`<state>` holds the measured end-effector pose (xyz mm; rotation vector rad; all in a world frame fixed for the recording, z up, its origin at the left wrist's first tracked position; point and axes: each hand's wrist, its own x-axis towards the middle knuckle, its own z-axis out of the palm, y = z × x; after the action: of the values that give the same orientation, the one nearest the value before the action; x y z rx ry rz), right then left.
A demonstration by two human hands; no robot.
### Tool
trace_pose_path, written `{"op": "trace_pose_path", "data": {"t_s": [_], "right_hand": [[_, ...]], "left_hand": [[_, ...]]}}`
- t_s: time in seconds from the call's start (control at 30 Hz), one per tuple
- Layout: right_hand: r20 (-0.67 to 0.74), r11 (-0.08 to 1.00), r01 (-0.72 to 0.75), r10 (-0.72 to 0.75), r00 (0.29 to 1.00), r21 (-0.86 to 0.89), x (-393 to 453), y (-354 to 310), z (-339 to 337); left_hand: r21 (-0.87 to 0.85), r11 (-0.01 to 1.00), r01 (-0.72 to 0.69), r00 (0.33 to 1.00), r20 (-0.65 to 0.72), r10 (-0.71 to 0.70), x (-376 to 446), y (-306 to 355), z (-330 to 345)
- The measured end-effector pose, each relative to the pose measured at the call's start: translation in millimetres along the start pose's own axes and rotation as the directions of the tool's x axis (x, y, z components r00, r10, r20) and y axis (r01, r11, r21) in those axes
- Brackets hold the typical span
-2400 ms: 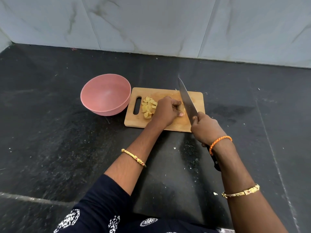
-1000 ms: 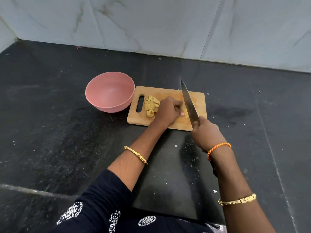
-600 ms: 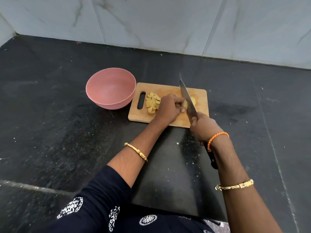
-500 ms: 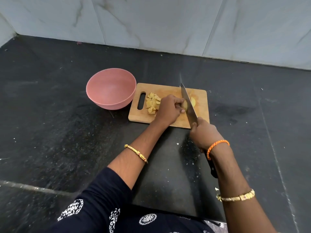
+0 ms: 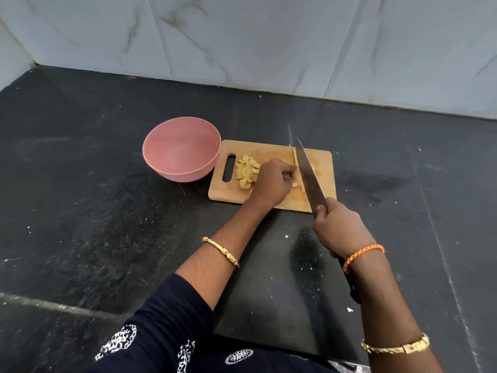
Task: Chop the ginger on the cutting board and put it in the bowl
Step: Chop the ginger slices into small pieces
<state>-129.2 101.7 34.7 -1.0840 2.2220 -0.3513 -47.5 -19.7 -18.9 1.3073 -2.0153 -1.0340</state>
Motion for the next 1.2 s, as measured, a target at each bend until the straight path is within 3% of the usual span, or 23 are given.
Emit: {"op": "trace_pose_path", "data": {"t_s": [0.27,0.73,1.03,1.2], "right_hand": [[-0.019,0.999,0.007,-0.008,1.0,-0.037,15,-9,4],[0.096,1.0,-0.009,0.011,0.995,-0.026,-1,9,10],[-0.051,0.997,0.035,-0.032,0.998,0.066,-12,16,0],[-0.051,0.998,0.052,-0.049,0.997,0.045,-1,8,2]], "left_hand": [[0.005,1.0,-0.003,1.0,-0.006,0.003,1,0,1],[-0.033,0.999,-0.024,1.0,-0.019,0.024,0,-1,0],[-0.037,0.999,0.0,1.0,-0.005,-0.001,-1,-4,0],[-0.043,0.999,0.003,1.0,-0.011,-0.004,-1,-3,0]]}}
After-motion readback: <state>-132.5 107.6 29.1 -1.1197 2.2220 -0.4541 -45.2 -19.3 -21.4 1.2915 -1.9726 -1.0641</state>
